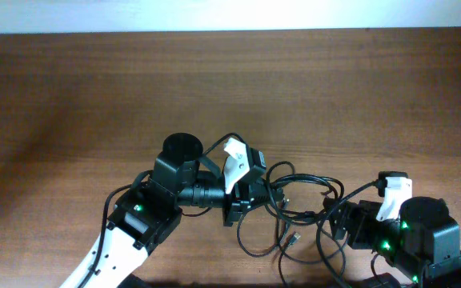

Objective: Untangle cables

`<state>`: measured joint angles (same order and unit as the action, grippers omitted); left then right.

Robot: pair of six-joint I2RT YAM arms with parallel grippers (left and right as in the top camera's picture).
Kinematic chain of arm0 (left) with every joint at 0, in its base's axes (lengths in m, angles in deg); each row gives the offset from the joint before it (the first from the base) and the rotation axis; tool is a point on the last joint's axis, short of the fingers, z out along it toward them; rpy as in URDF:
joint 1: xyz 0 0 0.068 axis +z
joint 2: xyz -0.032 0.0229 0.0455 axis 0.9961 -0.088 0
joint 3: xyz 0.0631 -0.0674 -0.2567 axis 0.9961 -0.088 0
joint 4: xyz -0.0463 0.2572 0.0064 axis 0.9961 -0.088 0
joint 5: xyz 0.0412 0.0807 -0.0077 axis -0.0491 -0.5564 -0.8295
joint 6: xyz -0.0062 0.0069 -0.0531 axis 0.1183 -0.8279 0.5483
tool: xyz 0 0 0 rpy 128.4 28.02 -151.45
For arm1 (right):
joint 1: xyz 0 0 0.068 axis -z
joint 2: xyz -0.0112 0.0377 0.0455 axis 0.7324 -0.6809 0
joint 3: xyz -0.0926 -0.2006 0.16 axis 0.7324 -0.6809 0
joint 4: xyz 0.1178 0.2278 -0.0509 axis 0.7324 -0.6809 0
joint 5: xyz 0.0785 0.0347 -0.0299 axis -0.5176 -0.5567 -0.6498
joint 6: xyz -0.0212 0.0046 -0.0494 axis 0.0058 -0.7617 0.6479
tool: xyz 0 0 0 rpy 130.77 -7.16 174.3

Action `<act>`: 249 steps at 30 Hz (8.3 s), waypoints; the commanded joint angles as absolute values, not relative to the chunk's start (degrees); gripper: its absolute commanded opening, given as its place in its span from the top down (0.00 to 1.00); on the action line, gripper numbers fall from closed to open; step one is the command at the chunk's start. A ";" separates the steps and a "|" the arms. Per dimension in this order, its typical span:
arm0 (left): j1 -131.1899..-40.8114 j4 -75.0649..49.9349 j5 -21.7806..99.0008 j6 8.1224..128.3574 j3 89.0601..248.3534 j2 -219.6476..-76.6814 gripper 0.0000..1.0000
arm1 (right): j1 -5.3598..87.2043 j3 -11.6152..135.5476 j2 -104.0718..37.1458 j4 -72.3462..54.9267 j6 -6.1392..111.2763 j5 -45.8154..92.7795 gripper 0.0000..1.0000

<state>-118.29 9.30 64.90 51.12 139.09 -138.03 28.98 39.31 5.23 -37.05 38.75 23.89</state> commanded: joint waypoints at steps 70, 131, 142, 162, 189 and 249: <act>-112.66 1.59 88.14 30.61 139.62 -137.90 1.00 | 28.72 39.75 5.50 -18.03 77.64 0.61 0.39; -112.41 -1.19 47.09 60.38 139.55 -138.45 0.01 | 28.72 39.75 -3.31 20.83 45.99 17.22 0.96; -112.35 -4.23 42.63 60.38 139.55 -138.43 0.01 | 30.86 39.75 -38.54 14.14 39.13 17.26 0.10; -112.15 -4.25 37.21 69.02 139.57 -136.00 0.01 | 31.05 39.51 -42.33 -6.82 36.96 -4.16 0.01; -112.15 -21.58 0.03 79.31 139.55 -136.07 0.01 | 22.92 38.74 -64.34 12.94 19.46 9.15 0.67; -112.15 -20.71 21.36 41.04 139.55 -136.07 0.01 | 12.28 38.39 -64.45 29.46 68.48 14.93 0.07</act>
